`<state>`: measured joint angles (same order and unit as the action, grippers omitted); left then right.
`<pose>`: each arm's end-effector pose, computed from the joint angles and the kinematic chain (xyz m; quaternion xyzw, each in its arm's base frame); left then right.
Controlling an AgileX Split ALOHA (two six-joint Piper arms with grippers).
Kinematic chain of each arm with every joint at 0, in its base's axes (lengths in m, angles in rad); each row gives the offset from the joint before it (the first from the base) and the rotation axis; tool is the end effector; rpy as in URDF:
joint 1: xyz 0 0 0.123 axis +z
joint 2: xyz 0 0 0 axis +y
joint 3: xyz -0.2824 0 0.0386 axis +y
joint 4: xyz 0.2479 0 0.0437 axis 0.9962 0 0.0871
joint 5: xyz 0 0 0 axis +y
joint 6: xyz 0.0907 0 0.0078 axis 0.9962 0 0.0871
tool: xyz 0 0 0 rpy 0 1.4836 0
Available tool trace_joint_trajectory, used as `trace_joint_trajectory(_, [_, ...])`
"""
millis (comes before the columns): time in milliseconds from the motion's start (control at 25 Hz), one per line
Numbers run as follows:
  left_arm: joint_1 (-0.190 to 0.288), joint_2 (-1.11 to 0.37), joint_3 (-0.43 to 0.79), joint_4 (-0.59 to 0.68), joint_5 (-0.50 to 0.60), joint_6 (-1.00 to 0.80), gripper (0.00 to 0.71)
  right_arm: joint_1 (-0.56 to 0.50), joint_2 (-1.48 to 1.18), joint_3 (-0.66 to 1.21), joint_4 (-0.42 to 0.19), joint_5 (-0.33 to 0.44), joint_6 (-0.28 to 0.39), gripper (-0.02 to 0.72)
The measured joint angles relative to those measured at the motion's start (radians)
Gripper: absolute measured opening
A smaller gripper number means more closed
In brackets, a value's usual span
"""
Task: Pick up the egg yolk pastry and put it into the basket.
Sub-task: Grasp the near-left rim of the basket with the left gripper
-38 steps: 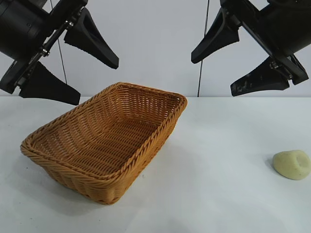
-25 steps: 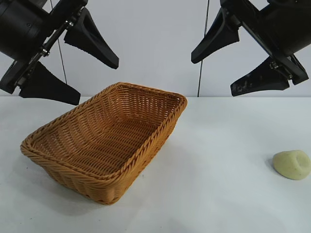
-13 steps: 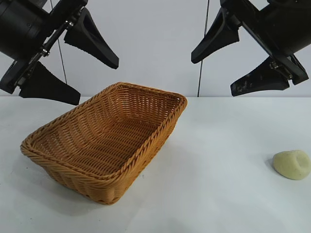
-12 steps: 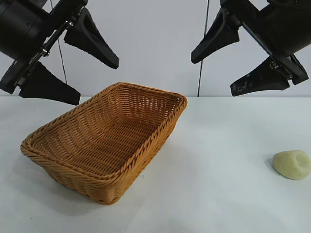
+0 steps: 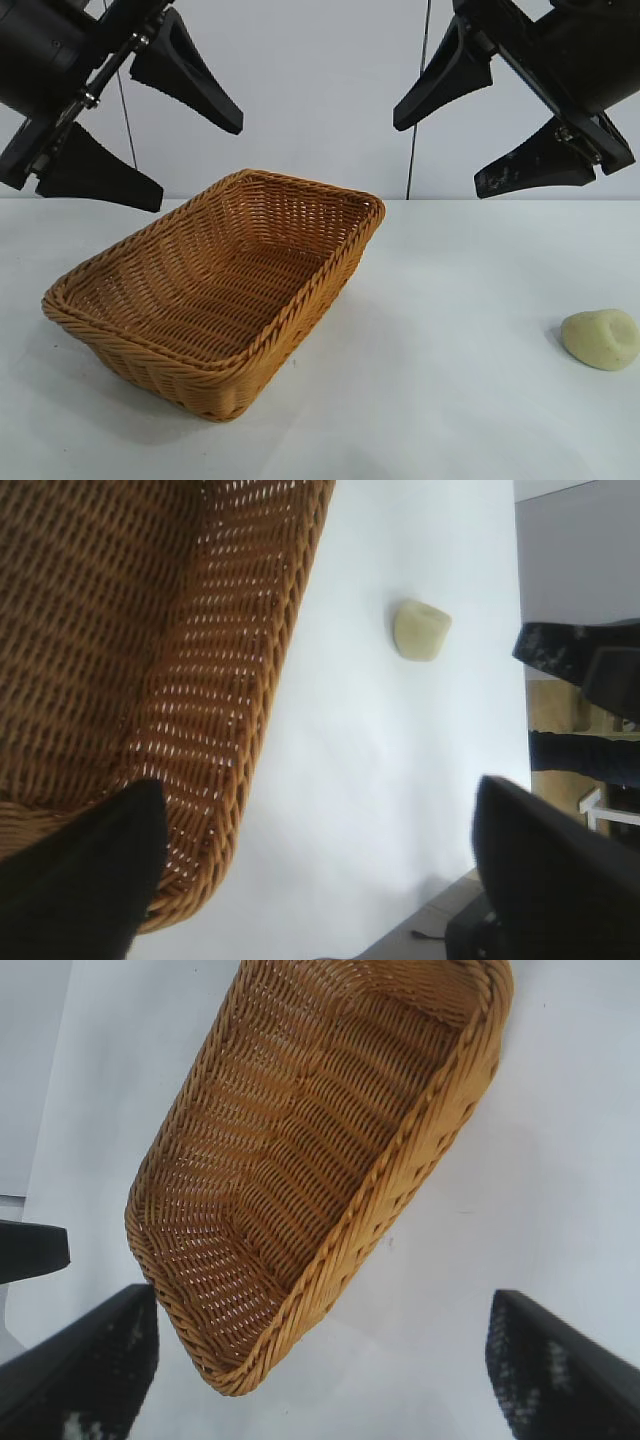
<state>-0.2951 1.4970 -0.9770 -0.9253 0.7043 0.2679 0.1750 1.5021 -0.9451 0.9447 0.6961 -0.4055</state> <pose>0.2757 -0.1331 0.2609 -0.0166 0.9145 -0.3580 0.1877 0.2865 0.0988 0.2513 0.0218 0.9169 0.3330 0.2188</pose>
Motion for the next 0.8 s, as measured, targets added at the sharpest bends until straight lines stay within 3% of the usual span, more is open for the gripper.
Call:
trace_joint_trajectory(160, [-0.009,-0.098,0.019,0.139,0.011,-0.175,0.603,0.0,0.0,0.0,0.0,0.0,0.0,0.637])
trace_joint_trajectory(400, [-0.08,-0.245,0.144,0.309,-0.031,-0.558,0.603,0.0,0.0,0.0,0.0,0.0,0.0,0.637])
trace_joint_trajectory(640, [-0.1,-0.227,0.196,0.485,-0.135,-0.985,0.603,0.0,0.0,0.0,0.0,0.0,0.0,0.637])
trace_joint_trajectory(800, [-0.1,-0.154,0.196,0.534,-0.175,-1.146,0.603,0.0,0.0,0.0,0.0,0.0,0.0,0.637])
